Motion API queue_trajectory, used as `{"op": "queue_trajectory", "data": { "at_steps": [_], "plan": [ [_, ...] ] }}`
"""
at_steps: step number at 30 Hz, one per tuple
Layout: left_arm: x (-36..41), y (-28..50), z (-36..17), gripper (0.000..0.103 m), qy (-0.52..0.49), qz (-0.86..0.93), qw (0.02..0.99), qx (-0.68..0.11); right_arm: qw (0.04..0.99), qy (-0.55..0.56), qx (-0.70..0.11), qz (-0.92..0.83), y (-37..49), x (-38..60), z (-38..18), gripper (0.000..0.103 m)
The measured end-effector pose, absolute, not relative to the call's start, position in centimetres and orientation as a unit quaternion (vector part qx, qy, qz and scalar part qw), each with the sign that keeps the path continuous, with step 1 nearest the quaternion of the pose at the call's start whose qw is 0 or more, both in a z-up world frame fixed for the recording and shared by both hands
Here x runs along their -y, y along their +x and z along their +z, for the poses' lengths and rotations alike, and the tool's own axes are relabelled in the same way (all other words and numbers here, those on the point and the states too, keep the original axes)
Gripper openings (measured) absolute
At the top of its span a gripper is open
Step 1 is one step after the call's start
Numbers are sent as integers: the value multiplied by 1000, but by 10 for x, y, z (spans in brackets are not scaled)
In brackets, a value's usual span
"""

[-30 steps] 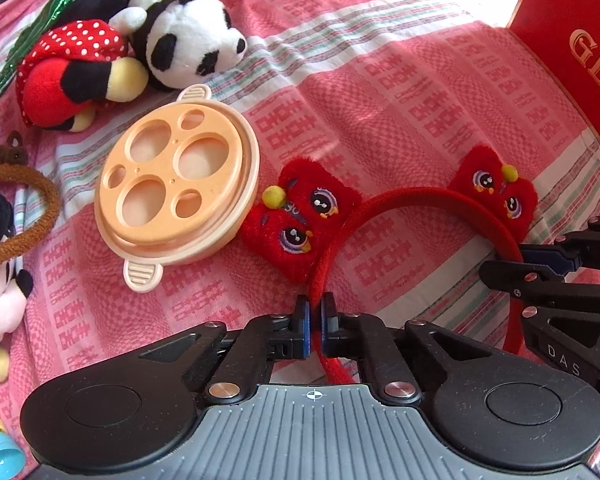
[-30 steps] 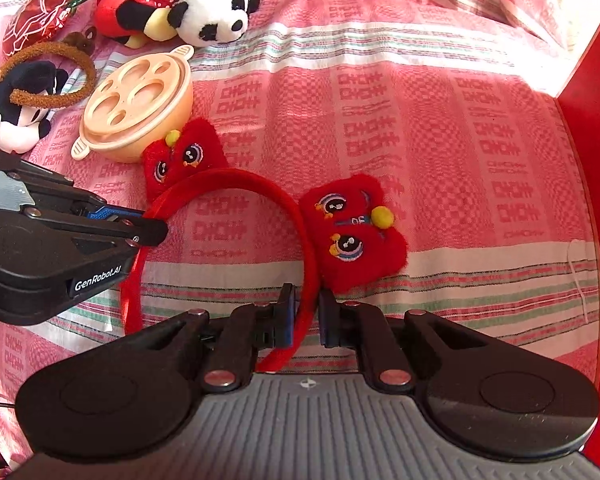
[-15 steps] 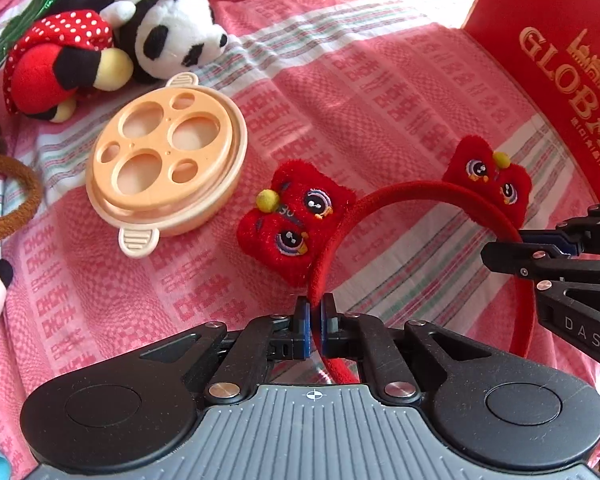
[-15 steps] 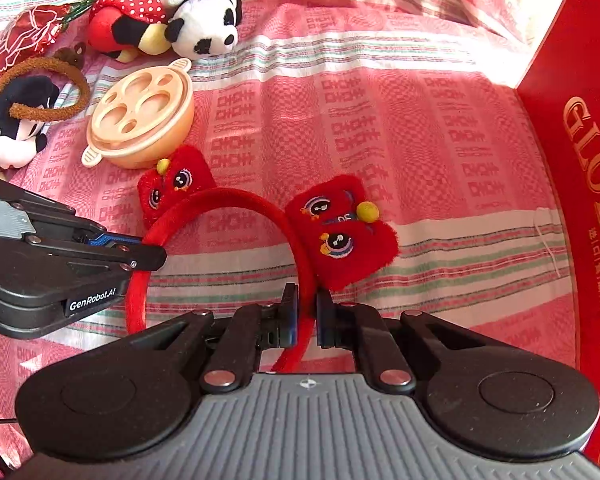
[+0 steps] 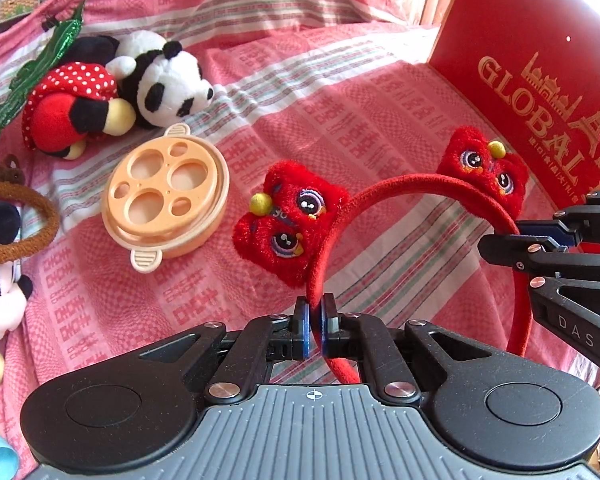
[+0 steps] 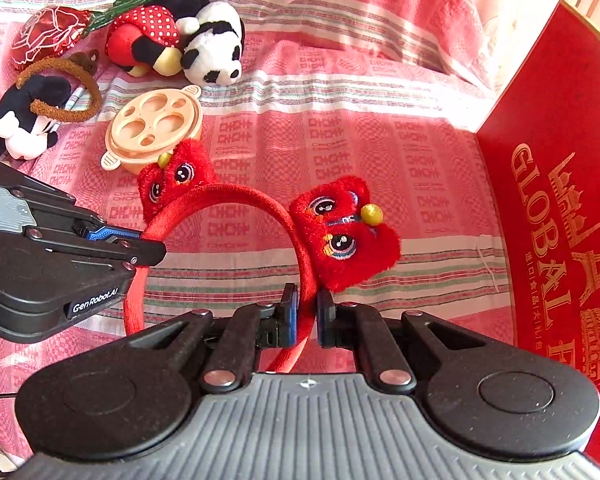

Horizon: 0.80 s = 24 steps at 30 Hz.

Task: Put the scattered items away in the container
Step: 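Lift the red headband and carry it into the red box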

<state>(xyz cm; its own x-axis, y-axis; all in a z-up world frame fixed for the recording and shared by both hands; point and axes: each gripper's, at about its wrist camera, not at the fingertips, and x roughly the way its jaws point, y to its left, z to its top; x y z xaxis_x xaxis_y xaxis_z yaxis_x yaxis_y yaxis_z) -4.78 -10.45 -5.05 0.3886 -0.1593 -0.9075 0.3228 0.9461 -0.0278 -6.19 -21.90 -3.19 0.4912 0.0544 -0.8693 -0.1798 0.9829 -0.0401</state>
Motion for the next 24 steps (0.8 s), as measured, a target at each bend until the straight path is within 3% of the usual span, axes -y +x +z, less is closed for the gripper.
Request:
{"op": "queue_trajectory", "data": {
  "at_steps": [5, 13, 19, 24],
  "plan": [
    [119, -46, -21, 0, 69, -130, 847, -511, 884, -78, -454, 82, -64, 233, 1, 10],
    [180, -30, 70, 0, 73, -148, 893, -419, 933, -66, -351, 48, -70, 298, 88, 11],
    [287, -21, 122, 0, 103, -230, 899, -359, 954, -51, -293, -36, -93, 386, 140, 11],
    [390, -25, 145, 0, 138, -311, 878, -338, 950, -47, -281, -125, -125, 462, 149, 11]
  ]
}}
